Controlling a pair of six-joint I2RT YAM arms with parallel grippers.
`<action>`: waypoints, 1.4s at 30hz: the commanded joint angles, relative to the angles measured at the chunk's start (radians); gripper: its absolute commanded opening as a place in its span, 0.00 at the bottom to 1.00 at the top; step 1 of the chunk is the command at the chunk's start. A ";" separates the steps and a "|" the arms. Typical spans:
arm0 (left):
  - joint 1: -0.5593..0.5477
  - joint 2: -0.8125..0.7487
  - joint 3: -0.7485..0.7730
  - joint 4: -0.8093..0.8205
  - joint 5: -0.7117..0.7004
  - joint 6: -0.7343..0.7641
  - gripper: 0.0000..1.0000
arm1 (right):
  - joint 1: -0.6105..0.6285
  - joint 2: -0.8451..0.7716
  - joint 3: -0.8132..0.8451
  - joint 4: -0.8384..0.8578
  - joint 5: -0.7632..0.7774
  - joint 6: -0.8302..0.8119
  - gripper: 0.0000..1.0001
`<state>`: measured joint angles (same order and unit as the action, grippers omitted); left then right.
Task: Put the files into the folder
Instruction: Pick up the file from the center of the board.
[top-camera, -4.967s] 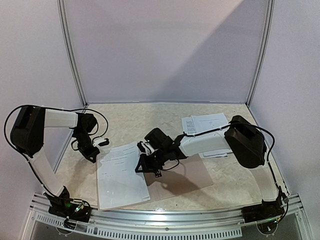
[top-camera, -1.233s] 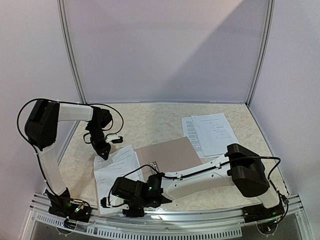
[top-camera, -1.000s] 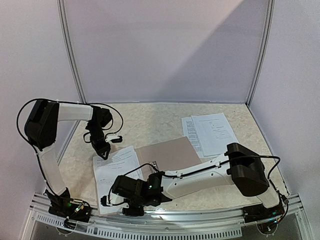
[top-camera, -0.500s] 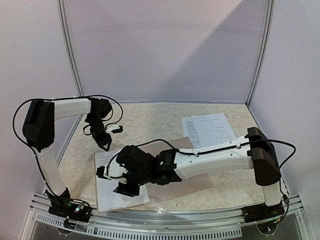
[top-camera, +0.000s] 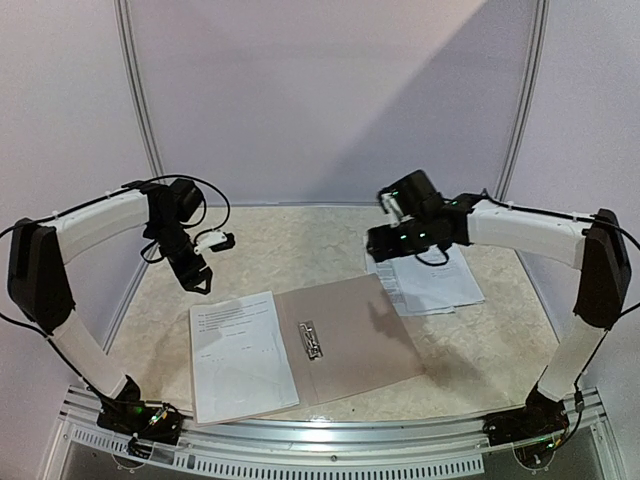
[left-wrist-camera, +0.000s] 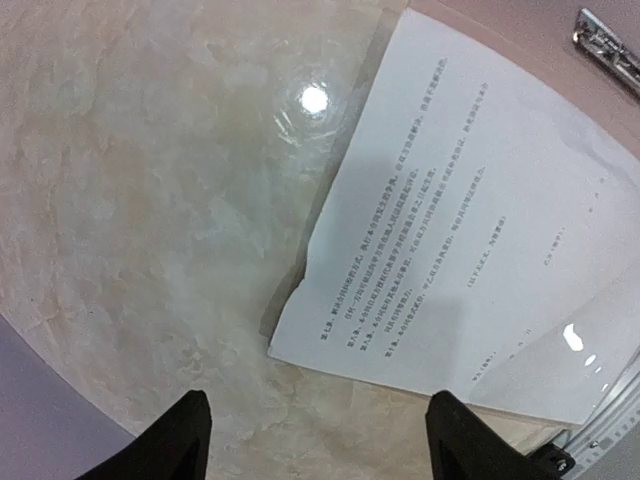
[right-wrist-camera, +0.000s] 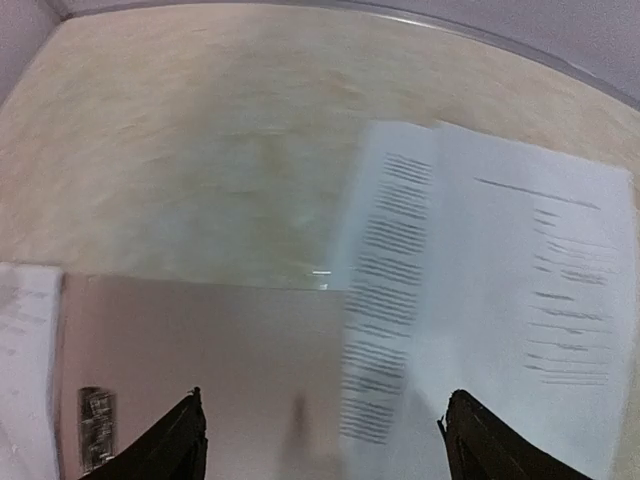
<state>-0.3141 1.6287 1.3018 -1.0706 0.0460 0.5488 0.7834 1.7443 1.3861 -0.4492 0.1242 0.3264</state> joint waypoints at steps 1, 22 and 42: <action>-0.010 -0.040 -0.046 -0.013 0.019 0.020 0.78 | -0.247 -0.061 -0.063 -0.215 0.072 0.081 0.84; -0.022 -0.004 -0.085 0.018 0.014 0.019 0.79 | -0.723 0.450 0.231 -0.245 -0.295 -0.091 0.52; -0.024 0.025 -0.072 0.020 0.012 0.022 0.79 | -0.724 0.332 0.180 -0.218 -0.338 -0.102 0.00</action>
<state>-0.3210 1.6398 1.2266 -1.0595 0.0517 0.5579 0.0578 2.1551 1.5978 -0.6811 -0.1459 0.2367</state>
